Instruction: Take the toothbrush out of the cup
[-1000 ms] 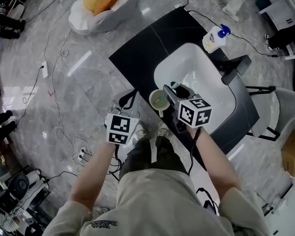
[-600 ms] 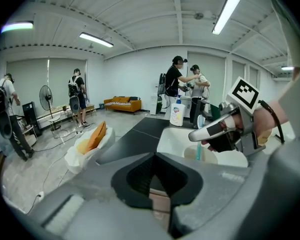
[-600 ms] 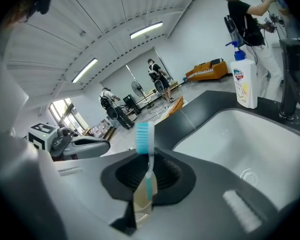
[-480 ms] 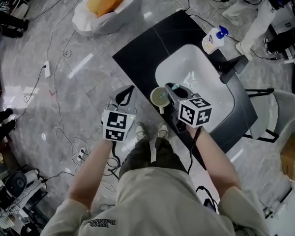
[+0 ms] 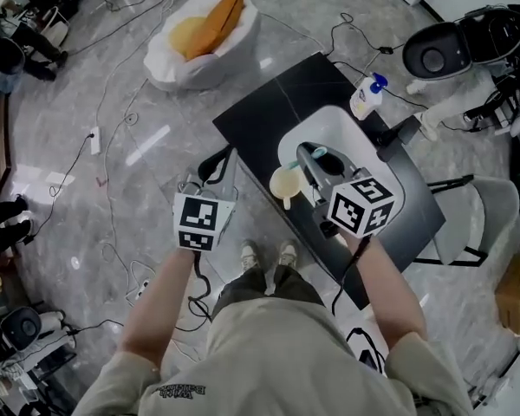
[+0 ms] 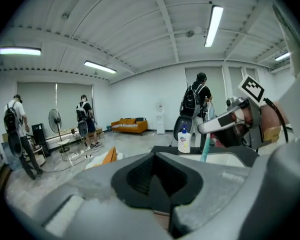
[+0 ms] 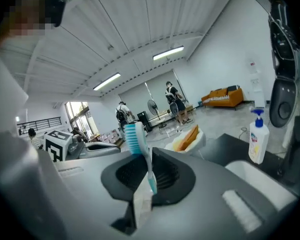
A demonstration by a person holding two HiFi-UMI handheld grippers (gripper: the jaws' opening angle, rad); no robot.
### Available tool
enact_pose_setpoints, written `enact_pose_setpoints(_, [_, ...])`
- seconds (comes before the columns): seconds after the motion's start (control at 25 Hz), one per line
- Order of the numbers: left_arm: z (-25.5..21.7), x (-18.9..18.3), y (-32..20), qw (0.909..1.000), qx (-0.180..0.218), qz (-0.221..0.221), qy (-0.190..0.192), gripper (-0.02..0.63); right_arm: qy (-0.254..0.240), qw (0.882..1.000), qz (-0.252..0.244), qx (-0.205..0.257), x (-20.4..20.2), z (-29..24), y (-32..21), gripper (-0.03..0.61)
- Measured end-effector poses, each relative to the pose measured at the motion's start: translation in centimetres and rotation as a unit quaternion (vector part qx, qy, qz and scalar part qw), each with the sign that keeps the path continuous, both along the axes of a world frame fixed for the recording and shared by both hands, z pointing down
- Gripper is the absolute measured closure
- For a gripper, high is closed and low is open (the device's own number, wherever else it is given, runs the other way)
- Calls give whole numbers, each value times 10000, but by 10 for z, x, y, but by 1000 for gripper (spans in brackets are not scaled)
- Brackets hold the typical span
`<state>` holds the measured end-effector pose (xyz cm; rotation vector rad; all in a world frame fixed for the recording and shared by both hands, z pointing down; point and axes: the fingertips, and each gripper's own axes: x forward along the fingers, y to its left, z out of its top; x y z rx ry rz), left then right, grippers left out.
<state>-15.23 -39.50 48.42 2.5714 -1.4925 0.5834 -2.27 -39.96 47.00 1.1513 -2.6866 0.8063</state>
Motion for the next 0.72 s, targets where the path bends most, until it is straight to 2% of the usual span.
enact_pose_setpoints(0.16, [-54,-10,-3,9987,510,-66,-26,612,-162,9980,-76,610,-5,-72,5,557])
enact_pose_setpoints(0.32, [-104,-14,0,9955,922,-169,127,614,-412,9921,-132,1177,-4,-140,15,557])
enact_pose_setpoints(0.56, [-162,-16,21,9880,1537,-65,-131,614,-489,9766,-180,2088,1,-221,41,557])
enact_pose_setpoints(0.72, [-203,-18,37,9825,1843,-233,136,612,-348,9642,-91,2628,10,-257,58,557])
